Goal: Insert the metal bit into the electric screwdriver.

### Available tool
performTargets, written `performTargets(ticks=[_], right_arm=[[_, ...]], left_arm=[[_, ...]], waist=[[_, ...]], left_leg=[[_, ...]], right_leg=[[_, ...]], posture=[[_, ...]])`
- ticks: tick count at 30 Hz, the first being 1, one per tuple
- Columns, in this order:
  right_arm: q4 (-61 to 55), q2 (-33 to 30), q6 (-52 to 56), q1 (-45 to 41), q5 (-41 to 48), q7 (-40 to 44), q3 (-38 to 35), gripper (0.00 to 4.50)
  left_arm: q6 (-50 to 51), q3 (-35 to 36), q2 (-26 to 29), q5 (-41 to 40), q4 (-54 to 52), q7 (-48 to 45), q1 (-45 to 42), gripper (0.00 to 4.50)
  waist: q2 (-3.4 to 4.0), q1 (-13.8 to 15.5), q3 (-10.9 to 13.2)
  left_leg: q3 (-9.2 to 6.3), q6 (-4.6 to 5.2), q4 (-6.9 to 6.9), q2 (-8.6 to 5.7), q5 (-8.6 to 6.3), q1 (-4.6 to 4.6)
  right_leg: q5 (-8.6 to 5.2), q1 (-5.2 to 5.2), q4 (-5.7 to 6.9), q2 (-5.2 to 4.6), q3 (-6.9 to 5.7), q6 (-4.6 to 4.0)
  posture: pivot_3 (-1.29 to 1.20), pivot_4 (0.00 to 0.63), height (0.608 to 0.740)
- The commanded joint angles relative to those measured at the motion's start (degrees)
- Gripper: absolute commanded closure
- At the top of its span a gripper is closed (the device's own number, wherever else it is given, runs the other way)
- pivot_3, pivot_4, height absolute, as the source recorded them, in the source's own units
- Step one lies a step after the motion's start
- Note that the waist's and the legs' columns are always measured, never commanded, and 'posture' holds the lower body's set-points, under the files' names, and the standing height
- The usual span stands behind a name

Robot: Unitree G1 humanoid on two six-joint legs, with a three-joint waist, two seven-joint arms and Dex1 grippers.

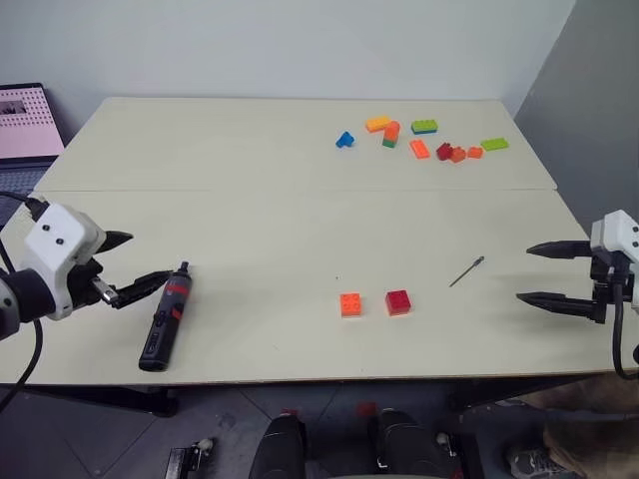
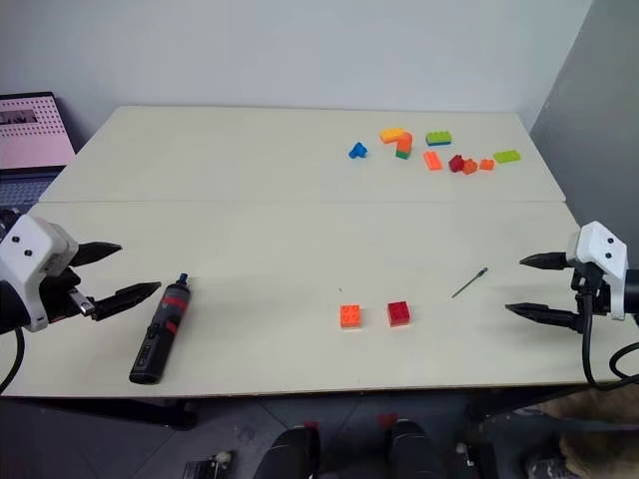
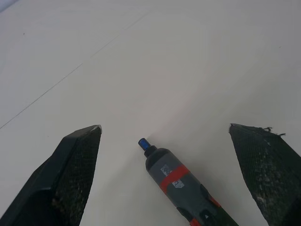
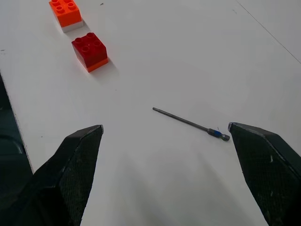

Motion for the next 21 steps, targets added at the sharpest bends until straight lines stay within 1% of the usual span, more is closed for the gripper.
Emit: performTargets(ticks=[1, 5, 9, 13, 18, 21], right_arm=[[-0.32, -0.65, -1.34, -0.60, -0.43, 0.33, -1.44, 0.02], [0.20, -0.60, -2.08, -0.97, -0.76, 0.58, -1.02, 0.02], [1.38, -0.47, -4.43, -1.90, -2.61, 0.57, 0.34, 0.02], [1.68, -0.09, -4.69, -2.26, -2.45, 1.04, 0.85, 0.02], [1.64, 0.83, -4.74, -3.52, -2.18, 1.18, 1.86, 0.02], [0.12, 2.09, -4.44, -4.59, -1.59, 1.08, 3.11, 0.02]], left_arm=[[-1.25, 1.89, 0.47, 0.05, -0.36, -0.71, -0.34, 0.00], [-1.43, 2.07, 0.41, 0.91, -0.71, -0.75, 0.56, 0.00], [-4.81, 1.89, -1.08, 2.86, -0.33, 1.59, -0.23, 0.00], [-3.78, 2.44, -2.02, 0.48, -0.19, 0.85, -1.16, 0.00], [-3.23, 2.58, -1.59, -1.37, -0.45, -1.03, -1.45, 0.00], [-3.44, 0.56, -0.38, -1.59, -2.93, -2.34, -1.75, 0.00]], waist=[[0.00, -0.01, 0.00], [0.00, 0.00, 0.00], [0.00, 0.00, 0.00], [0.00, 0.00, 0.00], [0.00, -0.01, 0.00], [0.00, -0.02, 0.00]], left_leg=[[0.00, 0.00, 0.00, 0.00, 0.00, 0.00], [0.01, 0.00, 0.00, 0.00, 0.00, 0.00], [0.02, 0.00, 0.00, 0.00, 0.00, 0.00], [0.02, 0.00, 0.01, 0.00, 0.00, 0.01], [0.03, 0.00, 0.01, 0.00, 0.00, 0.00], [0.03, 0.00, 0.02, 0.00, 0.00, 0.02]], right_leg=[[0.00, 0.00, 0.00, 0.00, 0.00, 0.00], [0.00, 0.00, 0.00, 0.00, 0.01, 0.00], [0.00, -0.01, 0.01, 0.00, 0.02, 0.00], [0.00, -0.01, 0.03, 0.00, 0.02, 0.00], [0.01, -0.01, 0.03, 0.00, 0.03, 0.01], [0.01, -0.01, 0.06, 0.01, 0.02, 0.01]], posture=[[0.00, 0.150, 0.740], [0.00, 0.150, 0.740], [0.00, 0.150, 0.740], [0.00, 0.150, 0.740], [0.00, 0.150, 0.740], [0.00, 0.150, 0.740]])
